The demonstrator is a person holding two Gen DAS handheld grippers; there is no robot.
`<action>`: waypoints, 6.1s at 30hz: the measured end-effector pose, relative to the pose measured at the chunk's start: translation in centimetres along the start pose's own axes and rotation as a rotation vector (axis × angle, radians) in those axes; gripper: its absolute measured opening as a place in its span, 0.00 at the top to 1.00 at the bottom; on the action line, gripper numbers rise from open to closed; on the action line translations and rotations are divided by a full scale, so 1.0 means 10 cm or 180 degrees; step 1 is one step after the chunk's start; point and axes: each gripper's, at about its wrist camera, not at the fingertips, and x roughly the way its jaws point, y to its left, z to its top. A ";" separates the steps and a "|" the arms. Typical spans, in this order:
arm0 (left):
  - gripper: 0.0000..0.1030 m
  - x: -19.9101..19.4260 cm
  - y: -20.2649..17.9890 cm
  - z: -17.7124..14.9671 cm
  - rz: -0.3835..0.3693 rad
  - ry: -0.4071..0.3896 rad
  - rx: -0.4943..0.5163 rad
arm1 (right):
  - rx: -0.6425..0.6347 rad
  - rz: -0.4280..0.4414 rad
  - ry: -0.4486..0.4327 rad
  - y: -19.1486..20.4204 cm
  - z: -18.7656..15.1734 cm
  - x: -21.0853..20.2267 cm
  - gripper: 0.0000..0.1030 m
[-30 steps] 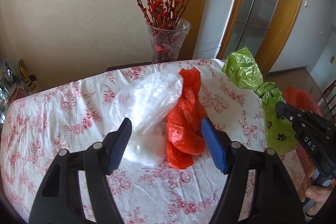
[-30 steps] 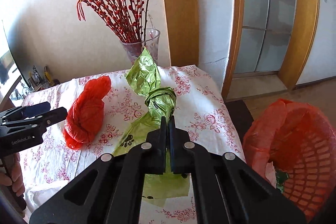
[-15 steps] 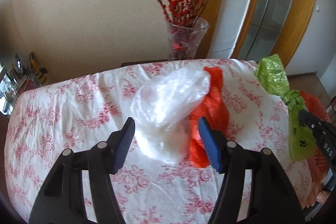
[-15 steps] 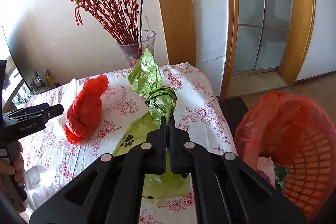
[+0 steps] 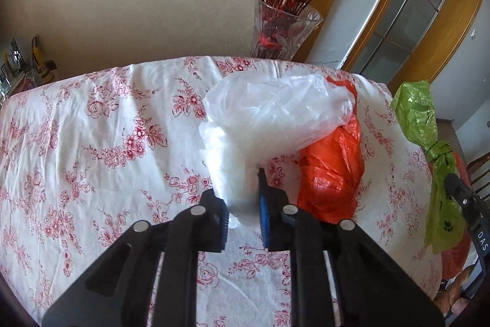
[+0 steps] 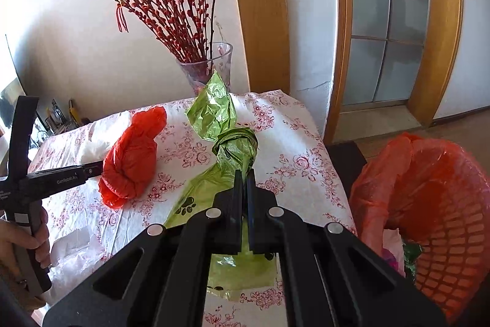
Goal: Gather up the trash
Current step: 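Grasp the white plastic bag with the left tool while the right tool holds the green bag, then carry the white and green bags over the red bin with both tools, then open both tools over the red bin to drop the bags, then move both open tools back over the table toward the remaining bags, then grasp the clear plastic bag with the left tool while the right tool grasps the red bag, then carry the clear and red bags over the red bin with both tools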
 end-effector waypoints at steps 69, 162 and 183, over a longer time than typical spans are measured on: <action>0.84 -0.37 -3.28 -1.10 -0.1387 0.0006 0.1341 | 0.1142 -0.0863 -0.0618 -2.25 -0.68 -1.57 0.85; 0.85 -1.16 1.31 -0.59 0.0568 -0.0606 -0.0480 | -0.0165 0.0141 0.0399 1.26 0.01 0.73 0.55; 0.85 -1.11 -0.34 -0.65 -0.0142 -0.0546 0.0193 | 0.0236 -0.0146 -0.0330 -0.23 -0.27 -0.98 0.58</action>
